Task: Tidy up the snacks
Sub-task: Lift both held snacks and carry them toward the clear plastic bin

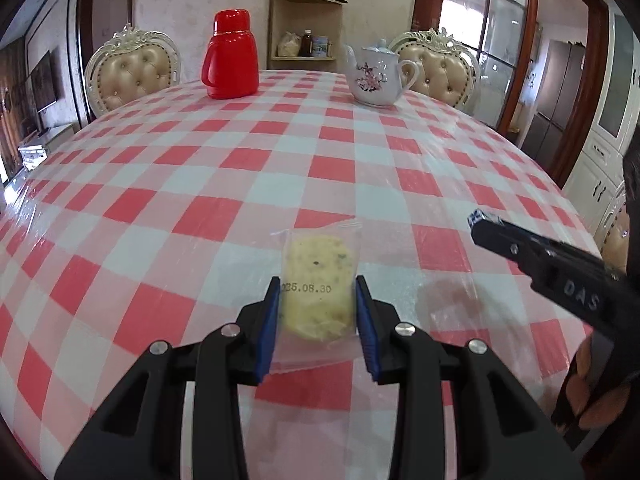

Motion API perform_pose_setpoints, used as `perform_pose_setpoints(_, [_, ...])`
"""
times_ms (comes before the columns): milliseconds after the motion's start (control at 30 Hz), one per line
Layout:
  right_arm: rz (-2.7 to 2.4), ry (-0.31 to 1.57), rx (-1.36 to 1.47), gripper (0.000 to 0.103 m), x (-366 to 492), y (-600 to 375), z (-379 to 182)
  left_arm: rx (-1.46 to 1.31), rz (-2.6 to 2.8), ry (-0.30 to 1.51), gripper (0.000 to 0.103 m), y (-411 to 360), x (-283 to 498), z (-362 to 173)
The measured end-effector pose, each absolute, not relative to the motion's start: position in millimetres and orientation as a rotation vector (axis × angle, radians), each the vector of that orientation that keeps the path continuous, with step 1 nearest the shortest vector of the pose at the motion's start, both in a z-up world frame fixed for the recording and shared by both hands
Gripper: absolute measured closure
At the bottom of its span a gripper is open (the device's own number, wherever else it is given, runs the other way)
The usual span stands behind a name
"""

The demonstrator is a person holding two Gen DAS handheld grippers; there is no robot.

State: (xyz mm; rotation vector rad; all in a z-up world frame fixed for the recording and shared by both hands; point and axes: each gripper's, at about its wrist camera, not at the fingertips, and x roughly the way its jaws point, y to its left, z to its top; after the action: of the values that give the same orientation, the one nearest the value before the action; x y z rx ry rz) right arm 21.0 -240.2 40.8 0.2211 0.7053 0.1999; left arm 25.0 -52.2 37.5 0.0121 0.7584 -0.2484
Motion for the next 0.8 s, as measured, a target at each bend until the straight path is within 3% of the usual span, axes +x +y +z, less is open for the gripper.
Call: perform_pose_setpoints(800, [0.353, 0.709, 0.134, 0.070, -81, -156, 45, -0.067, -0.160, 0.725, 0.067, 6, -86, 42])
